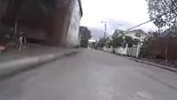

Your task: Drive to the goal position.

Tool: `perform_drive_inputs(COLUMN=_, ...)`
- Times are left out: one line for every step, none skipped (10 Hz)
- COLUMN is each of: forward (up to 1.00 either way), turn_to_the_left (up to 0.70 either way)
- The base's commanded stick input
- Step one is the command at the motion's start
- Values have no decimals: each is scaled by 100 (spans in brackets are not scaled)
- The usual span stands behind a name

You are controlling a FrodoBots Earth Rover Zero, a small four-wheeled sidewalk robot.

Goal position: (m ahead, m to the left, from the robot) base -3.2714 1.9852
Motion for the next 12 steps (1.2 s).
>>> perform_drive_inputs(forward=100, turn_to_the_left=0)
perform_drive_inputs(forward=100, turn_to_the_left=0)
perform_drive_inputs(forward=100, turn_to_the_left=0)
perform_drive_inputs(forward=100, turn_to_the_left=0)
perform_drive_inputs(forward=100, turn_to_the_left=0)
perform_drive_inputs(forward=100, turn_to_the_left=0)
perform_drive_inputs(forward=100, turn_to_the_left=0)
perform_drive_inputs(forward=100, turn_to_the_left=0)
perform_drive_inputs(forward=100, turn_to_the_left=-24)
perform_drive_inputs(forward=100, turn_to_the_left=-40)
perform_drive_inputs(forward=100, turn_to_the_left=-40)
perform_drive_inputs(forward=100, turn_to_the_left=-18)
